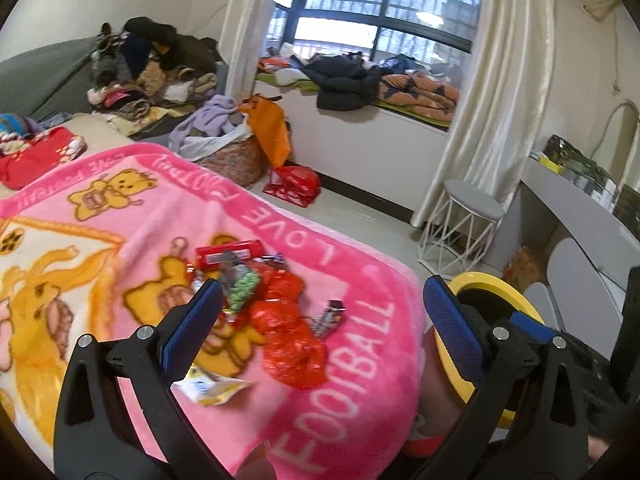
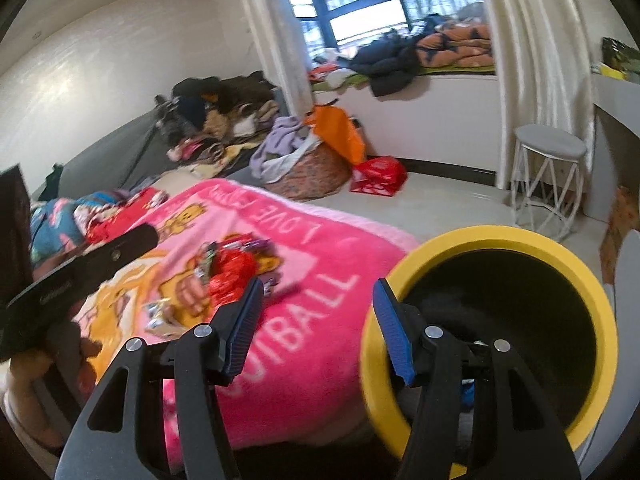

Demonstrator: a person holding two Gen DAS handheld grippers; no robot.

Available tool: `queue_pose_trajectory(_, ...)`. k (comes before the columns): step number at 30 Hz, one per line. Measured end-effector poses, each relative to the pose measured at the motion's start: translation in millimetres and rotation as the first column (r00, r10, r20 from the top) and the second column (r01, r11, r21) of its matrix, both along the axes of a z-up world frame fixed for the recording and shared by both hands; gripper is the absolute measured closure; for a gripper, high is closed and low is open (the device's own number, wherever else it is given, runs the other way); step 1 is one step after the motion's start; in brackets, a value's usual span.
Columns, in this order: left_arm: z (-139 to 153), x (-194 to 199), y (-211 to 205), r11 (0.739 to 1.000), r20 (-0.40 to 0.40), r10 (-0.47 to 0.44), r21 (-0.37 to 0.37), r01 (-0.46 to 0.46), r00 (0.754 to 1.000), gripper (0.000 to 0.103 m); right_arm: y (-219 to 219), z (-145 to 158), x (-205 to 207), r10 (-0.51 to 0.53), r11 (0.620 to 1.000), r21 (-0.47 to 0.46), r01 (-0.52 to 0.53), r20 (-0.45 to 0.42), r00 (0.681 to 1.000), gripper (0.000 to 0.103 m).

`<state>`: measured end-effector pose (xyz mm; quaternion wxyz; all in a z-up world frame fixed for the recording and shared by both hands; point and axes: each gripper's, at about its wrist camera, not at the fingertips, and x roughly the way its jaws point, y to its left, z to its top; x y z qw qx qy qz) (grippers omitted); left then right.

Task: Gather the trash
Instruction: 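Move both tools back toward the remaining wrappers on the blanket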

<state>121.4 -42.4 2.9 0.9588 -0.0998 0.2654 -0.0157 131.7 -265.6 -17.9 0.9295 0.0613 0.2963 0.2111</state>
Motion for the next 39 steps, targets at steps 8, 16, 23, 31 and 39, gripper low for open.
queue_pose_trajectory(8, -1, -2, 32, 0.997, -0.02, 0.078, -0.022, -0.079, 0.997, 0.011, 32, -2, -10, 0.084, 0.996, -0.029, -0.084, -0.006, 0.996, 0.048)
queue_pose_trajectory(16, -4, -5, 66, 0.99, -0.046, 0.135, -0.045, -0.137, 0.99, 0.011, 61, -4, -23, 0.171, 0.984, -0.058, -0.171, -0.003, 0.985, 0.048)
queue_pose_trajectory(23, -12, -7, 93, 0.981, -0.087, 0.174, -0.07, -0.181, 0.981, 0.011, 82, -6, -31, 0.244, 0.967, -0.068, -0.245, -0.024, 0.97, 0.048)
queue_pose_trajectory(31, -32, -5, 119, 0.978, -0.173, 0.171, -0.089, -0.188, 0.97, 0.011, 127, -16, -49, 0.4, 0.911, -0.064, -0.407, -0.103, 0.911, 0.048)
queue_pose_trajectory(39, -57, -4, 135, 0.976, -0.261, 0.145, -0.123, -0.182, 0.954, 0.011, 166, -38, -67, 0.495, 0.846, -0.1, -0.524, -0.22, 0.841, 0.048)
